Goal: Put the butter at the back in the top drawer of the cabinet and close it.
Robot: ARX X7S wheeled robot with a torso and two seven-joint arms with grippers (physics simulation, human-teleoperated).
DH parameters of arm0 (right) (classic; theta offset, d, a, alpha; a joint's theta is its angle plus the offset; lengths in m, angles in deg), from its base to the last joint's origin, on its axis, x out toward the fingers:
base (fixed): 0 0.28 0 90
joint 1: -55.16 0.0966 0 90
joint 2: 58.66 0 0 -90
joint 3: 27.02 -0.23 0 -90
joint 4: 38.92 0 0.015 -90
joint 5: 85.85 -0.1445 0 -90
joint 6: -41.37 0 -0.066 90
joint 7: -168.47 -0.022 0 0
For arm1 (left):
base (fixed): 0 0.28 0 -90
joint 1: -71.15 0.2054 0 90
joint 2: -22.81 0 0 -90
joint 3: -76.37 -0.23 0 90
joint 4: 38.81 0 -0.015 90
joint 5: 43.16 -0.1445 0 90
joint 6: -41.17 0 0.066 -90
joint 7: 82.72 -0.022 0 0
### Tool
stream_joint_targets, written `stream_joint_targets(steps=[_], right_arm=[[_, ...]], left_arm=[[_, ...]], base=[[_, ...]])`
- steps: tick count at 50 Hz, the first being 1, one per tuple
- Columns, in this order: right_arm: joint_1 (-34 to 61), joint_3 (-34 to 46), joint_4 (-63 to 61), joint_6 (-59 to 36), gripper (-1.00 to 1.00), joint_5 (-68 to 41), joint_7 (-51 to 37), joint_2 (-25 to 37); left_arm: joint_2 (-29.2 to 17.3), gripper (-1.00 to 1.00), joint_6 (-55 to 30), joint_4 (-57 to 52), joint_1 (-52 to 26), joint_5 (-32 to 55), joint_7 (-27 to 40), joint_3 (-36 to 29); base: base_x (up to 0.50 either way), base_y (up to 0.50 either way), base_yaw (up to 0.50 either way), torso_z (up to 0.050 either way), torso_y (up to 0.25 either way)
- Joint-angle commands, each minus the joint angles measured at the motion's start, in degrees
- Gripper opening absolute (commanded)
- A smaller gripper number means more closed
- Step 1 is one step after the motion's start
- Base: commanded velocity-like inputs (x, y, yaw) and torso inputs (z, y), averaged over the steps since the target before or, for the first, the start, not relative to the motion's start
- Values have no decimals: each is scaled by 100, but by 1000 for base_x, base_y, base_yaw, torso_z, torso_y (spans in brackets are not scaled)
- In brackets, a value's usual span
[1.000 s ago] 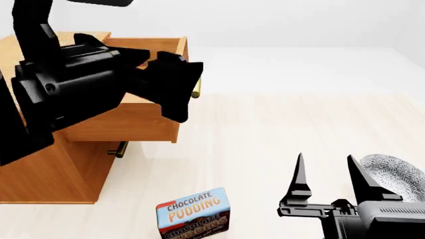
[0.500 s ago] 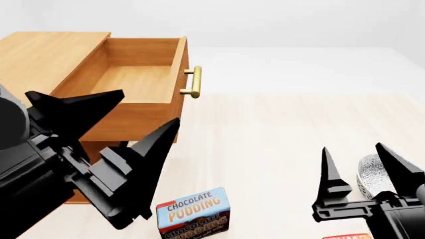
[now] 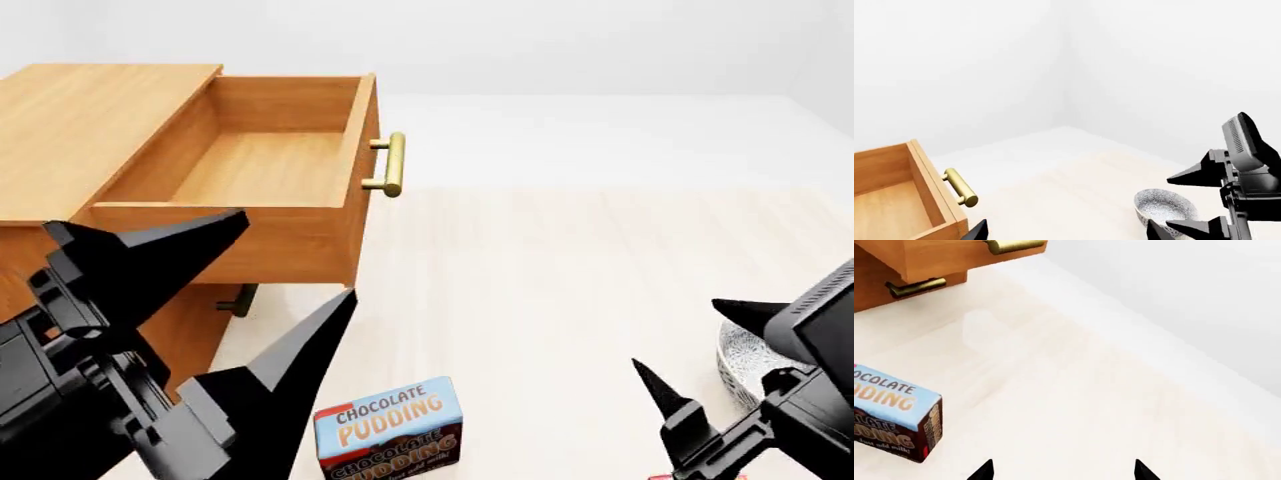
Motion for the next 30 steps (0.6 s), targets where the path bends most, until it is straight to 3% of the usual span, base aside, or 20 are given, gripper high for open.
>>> stream_joint_targets(steps=[1, 11, 13, 14, 16, 20, 22, 23, 30], right_arm=[[406, -486, 199, -1658, 100, -294, 1227, 661], [732, -737, -114, -2647, 100, 734, 2981, 661], [2451, 982, -465, -4366, 100, 2148, 4481, -1057], [3311, 1842, -258, -4893, 100, 1746, 3993, -1078], [5030, 3561, -93, -4889, 100, 851, 3316, -1049], [8467, 6998, -74, -4879, 100, 1006, 3604, -1086], [10186, 7702, -118, -4878, 100, 1234, 4001, -1086], [10579, 7974, -141, -4876, 100, 1389, 4213, -1087], [11858, 9499, -130, -4851, 100, 2182, 5576, -1210]], left_arm=[[148, 100, -367, -54, 800, -266, -733, 760], [420, 100, -783, 79, 1563, -671, -1468, 1763], [473, 100, -820, 111, 1678, -713, -1555, 1924], [496, 100, -836, 127, 1719, -732, -1592, 1978], [531, 100, -867, 162, 1773, -774, -1644, 2029], [542, 100, -892, 189, 1826, -774, -1692, 2069], [533, 100, -889, 180, 1848, -747, -1696, 2092], [530, 100, -886, 177, 1856, -736, -1696, 2100], [523, 100, -850, 152, 1870, -664, -1675, 2097]], base=[[0, 0, 0, 0, 0], [0, 0, 0, 0, 0], [0, 0, 0, 0, 0], [0, 0, 0, 0, 0], [0, 0, 0, 0, 0], [0, 0, 0, 0, 0], [0, 0, 0, 0, 0], [0, 0, 0, 0, 0], [0, 0, 0, 0, 0]])
